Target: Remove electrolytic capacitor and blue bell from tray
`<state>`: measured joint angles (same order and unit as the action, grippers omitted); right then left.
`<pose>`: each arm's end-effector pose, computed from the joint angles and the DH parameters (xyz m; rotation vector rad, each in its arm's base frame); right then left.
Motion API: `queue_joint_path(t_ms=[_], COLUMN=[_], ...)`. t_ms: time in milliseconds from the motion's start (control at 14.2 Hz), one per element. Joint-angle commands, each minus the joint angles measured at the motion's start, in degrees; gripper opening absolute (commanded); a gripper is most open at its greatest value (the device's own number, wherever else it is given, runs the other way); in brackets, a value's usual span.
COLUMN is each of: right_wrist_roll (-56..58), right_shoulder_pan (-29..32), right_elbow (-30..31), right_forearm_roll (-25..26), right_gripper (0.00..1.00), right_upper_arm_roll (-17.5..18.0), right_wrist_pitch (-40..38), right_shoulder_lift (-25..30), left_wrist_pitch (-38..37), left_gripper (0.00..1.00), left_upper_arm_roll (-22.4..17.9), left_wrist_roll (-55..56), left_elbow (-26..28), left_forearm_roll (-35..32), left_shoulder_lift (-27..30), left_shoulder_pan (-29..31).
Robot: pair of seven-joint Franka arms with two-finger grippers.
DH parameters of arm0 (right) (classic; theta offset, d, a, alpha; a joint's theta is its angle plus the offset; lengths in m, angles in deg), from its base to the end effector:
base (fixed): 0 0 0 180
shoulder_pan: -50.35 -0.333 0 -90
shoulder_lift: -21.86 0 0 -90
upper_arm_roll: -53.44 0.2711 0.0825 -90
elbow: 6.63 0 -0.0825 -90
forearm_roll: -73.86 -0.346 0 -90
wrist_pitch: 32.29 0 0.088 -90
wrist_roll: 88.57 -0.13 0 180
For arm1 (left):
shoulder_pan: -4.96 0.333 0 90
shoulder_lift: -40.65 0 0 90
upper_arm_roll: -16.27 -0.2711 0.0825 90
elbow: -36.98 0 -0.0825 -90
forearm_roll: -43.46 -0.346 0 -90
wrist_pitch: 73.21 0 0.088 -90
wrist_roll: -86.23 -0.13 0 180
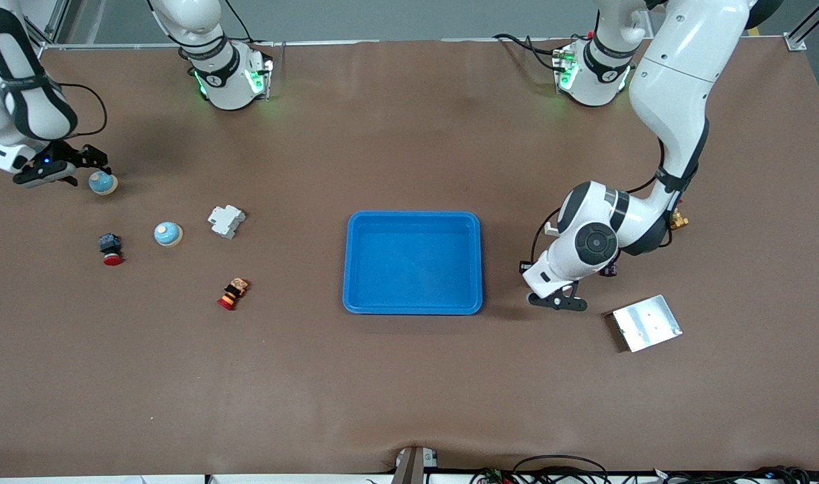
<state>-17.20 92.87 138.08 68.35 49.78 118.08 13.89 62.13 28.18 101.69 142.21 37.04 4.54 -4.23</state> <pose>0.2990 -0.3147 0.1872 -3.0398 -0.5461 -0.0171 0.5456 -0.2062 0.1533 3.1107 -0.2312 -0.1543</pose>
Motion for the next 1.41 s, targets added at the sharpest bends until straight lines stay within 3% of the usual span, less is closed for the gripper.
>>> queue_joint_path(t_ms=[0,141,353,494,846,1058,1340], right_wrist_roll=[0.17,-2.88,-18.6,-25.73,-45.74,-59.39,-70.05], right_shoulder_pan=[-2.95,-5.59,-11.91,-16.39,-23.25,-29.14,-36.8], right_elbow=[-0.75,-1.1,-1.54,-5.12,-14.36,-19.62,-29.37], right_forearm_roll=[0.33,0.33,0.33,0.5,4.01,4.19,4.19], right_gripper=[1.0,1.0,1.0,1.0,1.0,1.0,1.0], right_upper_arm_roll=[0.32,0.32,1.2,1.55,5.06,6.65,6.65], right_wrist_pitch=[-3.51,-3.86,-6.14,-11.56,-24.14,-29.42,-34.44], right_shoulder_lift=[5.5,7.43,12.18,12.98,12.63,12.19,10.36], left_wrist_pitch=[1.07,1.07,1.07,1.07,1.07,1.07,0.98], left_gripper=[0.06,0.08,0.14,0.24,0.75,1.0,1.0], left_upper_arm_roll=[0.13,0.13,0.13,0.22,0.22,0.22,0.22], left_wrist_roll=[0.36,0.36,0.44,0.53,2.55,3.34,3.52], left_elbow=[0.59,0.59,0.59,0.59,0.59,0.59,0.5], left_forearm_roll=[-0.26,-0.26,-0.17,-0.26,-0.26,-0.26,-0.26], left_shoulder_lift=[0.25,0.25,0.25,0.25,0.34,0.51,0.78], left_shoulder_pan=[0.23,0.23,0.23,0.23,0.15,0.06,0.15])
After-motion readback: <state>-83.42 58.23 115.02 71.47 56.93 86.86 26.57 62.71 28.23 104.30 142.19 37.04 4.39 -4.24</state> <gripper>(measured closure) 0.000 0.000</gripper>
